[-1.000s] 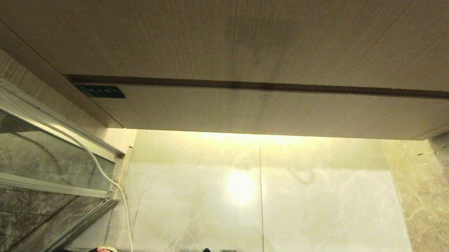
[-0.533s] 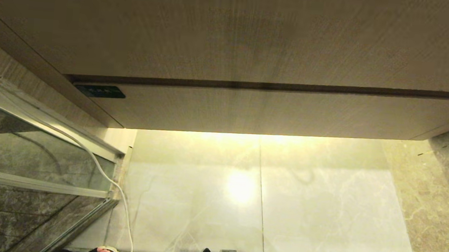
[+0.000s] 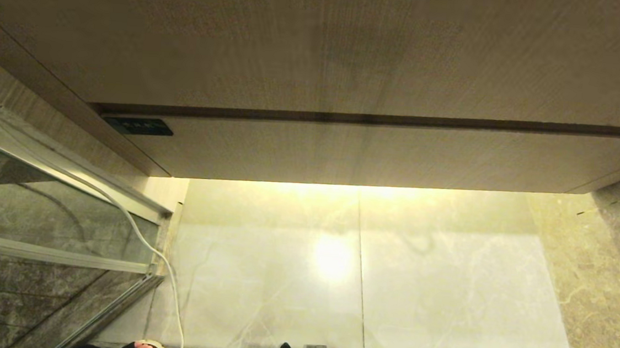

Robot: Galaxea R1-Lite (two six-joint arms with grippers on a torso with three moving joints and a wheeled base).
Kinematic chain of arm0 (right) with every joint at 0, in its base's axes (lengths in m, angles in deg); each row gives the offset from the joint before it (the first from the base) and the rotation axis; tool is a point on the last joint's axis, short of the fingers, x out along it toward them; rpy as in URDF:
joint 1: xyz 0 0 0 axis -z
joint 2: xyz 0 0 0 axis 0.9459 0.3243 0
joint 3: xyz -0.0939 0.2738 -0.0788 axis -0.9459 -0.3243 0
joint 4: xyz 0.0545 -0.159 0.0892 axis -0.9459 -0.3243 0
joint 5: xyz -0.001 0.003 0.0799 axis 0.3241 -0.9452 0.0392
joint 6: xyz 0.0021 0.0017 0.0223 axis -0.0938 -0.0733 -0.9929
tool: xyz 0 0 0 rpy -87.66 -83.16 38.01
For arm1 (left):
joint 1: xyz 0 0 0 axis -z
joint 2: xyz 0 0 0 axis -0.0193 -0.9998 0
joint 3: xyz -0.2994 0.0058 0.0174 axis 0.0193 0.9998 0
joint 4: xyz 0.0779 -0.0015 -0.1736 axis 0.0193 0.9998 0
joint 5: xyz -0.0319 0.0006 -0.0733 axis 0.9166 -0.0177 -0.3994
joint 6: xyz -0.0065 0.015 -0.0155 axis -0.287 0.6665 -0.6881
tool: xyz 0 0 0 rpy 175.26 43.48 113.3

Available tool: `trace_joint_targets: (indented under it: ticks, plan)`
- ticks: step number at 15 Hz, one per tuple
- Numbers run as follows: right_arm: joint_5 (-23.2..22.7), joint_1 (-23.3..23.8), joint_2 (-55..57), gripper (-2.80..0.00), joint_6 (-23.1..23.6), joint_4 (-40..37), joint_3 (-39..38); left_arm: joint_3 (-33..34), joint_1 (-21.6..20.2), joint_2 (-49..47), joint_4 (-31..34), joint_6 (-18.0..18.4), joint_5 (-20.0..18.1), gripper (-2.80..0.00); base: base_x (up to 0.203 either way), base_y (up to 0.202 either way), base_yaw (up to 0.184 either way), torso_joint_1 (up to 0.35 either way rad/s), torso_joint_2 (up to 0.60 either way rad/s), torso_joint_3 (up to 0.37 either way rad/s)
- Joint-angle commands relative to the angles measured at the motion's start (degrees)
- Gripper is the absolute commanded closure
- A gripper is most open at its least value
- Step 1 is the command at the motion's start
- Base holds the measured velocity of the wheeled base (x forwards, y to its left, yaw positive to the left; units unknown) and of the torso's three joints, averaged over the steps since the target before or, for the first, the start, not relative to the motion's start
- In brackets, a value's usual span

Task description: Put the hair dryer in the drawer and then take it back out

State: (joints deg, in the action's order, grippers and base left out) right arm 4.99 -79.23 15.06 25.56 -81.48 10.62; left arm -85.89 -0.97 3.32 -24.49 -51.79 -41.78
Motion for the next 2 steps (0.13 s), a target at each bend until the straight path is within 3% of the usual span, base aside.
trace_joint_targets:
  ticks: [1,2]
  plan:
    - [0.0,0.0,-2.1,0.0,-0.1,0.1,-2.3,0.1,0.0,0.0,0.0,0.0,0.0,0.0,0.0,0.0,0.0,0.0,0.0,0.0]
    - [0.0,0.0,-2.1,0.0,0.0,0.1,-2.3,0.0,0.0,0.0,0.0,0.0,0.0,0.0,0.0,0.0,0.0,0.0,0.0,0.0]
